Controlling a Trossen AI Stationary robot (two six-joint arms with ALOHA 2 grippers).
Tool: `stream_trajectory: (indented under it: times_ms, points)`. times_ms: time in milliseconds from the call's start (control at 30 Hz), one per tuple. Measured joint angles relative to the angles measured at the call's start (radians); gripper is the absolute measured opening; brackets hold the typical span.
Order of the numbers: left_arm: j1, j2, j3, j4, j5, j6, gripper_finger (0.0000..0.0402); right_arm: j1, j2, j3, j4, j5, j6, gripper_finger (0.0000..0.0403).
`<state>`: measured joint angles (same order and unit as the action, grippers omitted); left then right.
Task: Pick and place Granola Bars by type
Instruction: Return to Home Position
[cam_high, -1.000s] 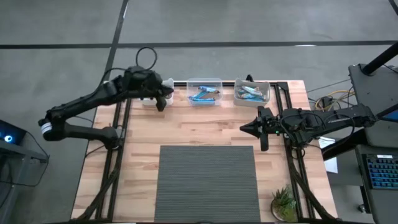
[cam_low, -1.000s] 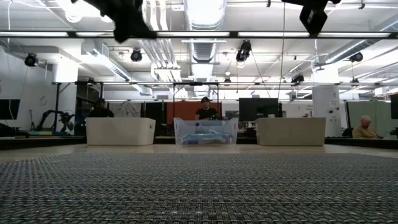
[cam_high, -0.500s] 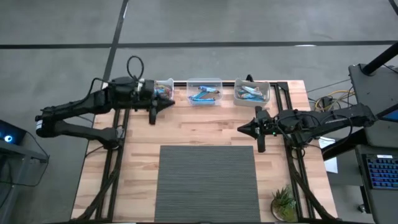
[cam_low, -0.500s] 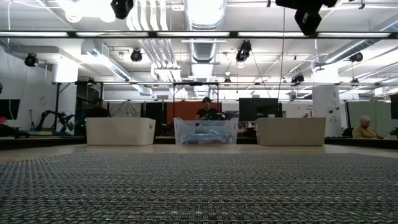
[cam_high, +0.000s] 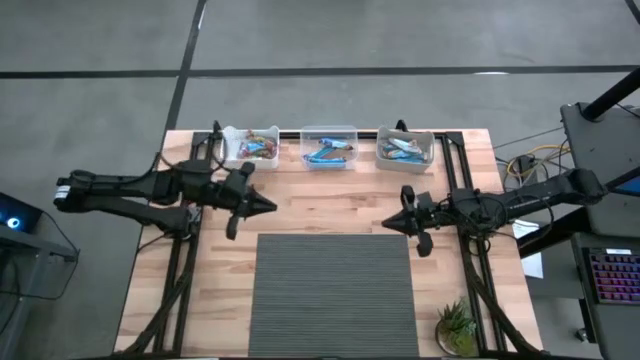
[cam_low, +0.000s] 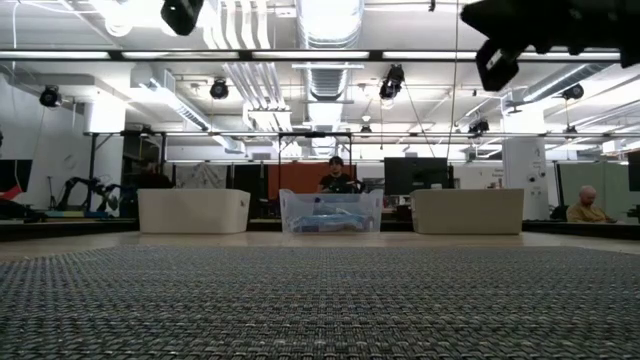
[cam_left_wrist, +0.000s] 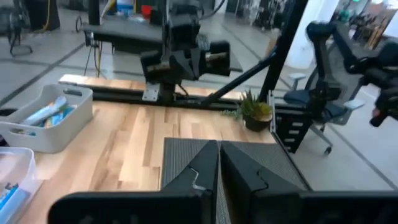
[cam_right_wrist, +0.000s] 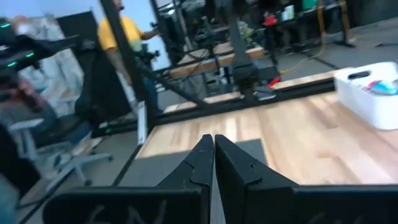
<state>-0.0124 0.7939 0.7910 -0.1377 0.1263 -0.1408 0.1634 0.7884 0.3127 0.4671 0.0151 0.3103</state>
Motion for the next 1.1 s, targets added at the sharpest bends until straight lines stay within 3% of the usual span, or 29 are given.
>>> stream_trajectory:
  times_ms: [233, 400, 567, 733, 1100]
  points:
    - [0.000, -0.166, -0.152, 0.061, -0.003, 0.031, 0.0002, -0.010, -0.104, -0.052, -0.007, -0.014, -0.041, 0.0008]
    - [-0.002, -0.277, -0.305, 0.189, 0.060, 0.087, 0.0002, -0.034, -0.173, -0.065, -0.052, -0.015, -0.113, 0.0008]
    - [-0.002, -0.350, -0.421, 0.180, -0.018, 0.032, 0.0002, -0.082, -0.237, -0.062, -0.183, -0.013, -0.148, 0.0009]
    - [-0.001, -0.390, -0.488, 0.178, -0.076, 0.034, 0.0002, -0.147, -0.281, -0.062, -0.222, -0.013, -0.168, 0.0008]
    - [-0.001, -0.480, -0.590, 0.172, -0.076, 0.011, 0.0002, -0.197, -0.362, -0.139, -0.223, -0.055, -0.156, 0.0008]
